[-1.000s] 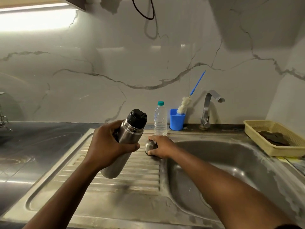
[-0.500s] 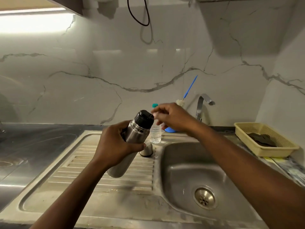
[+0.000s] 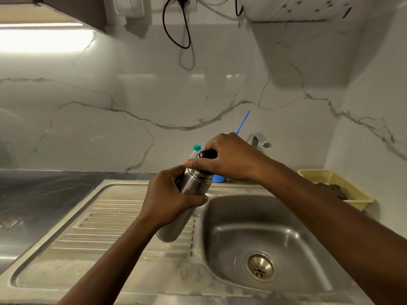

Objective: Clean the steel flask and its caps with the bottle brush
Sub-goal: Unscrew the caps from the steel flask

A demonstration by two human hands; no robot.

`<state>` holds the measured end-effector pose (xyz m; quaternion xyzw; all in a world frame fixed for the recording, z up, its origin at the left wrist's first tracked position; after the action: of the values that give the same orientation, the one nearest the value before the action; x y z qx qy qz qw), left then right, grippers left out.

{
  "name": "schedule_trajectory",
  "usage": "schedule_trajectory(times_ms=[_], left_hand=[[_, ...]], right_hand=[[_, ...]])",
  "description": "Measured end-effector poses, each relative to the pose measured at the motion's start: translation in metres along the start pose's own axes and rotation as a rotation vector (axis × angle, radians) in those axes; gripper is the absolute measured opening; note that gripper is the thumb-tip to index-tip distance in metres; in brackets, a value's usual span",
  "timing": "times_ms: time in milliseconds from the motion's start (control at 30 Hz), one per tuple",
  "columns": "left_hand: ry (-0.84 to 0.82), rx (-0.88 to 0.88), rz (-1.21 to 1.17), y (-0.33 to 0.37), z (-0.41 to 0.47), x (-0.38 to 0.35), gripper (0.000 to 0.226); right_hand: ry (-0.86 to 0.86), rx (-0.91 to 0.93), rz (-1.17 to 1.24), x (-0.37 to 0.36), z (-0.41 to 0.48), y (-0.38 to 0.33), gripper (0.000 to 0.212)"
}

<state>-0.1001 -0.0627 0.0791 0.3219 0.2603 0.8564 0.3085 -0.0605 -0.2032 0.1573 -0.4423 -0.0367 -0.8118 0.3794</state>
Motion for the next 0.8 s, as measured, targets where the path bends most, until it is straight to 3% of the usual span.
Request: schedule_trajectory(times_ms=[167, 367, 500, 667, 800], left_hand=[[-0.08, 0.011, -0.097, 0.002, 0.0, -0.004, 0.049], [-0.073, 0.013, -0.091, -0.003, -0.002, -0.004, 0.049], [-0.067, 0.004, -0.098, -0.001, -0.001, -0.004, 0.048], [-0.056, 0.034, -0.122, 0.002, -0.001, -0.006, 0.06], [-0.063, 0.055, -0.186, 0.0, -0.002, -0.01, 0.056]], right_hand=[[-0.123, 0.122, 0.136, 0.006, -0.009, -0.013, 0.044], [-0.346, 0.249, 0.246, -0.004, -0.011, -0.015, 0.049], [-0.325, 0.177, 0.181, -0.006, -0.006, -0.013, 0.063], [-0.185, 0.147, -0.098, 0.0, 0.008, -0.016, 0.054], [-0.295, 0.219, -0.06, 0.003, 0.01, -0.029, 0.041]])
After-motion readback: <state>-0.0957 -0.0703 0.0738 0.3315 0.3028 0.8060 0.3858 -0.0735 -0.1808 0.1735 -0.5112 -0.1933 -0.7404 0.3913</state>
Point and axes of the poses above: each hand's wrist, its own z-axis towards the middle knuckle, its own x-axis out of the back of the hand, y = z × x, the point moved 10 cm from there along z, towards the middle knuckle, and after that the axes turned 13 degrees about y, right-handed, at the moved point
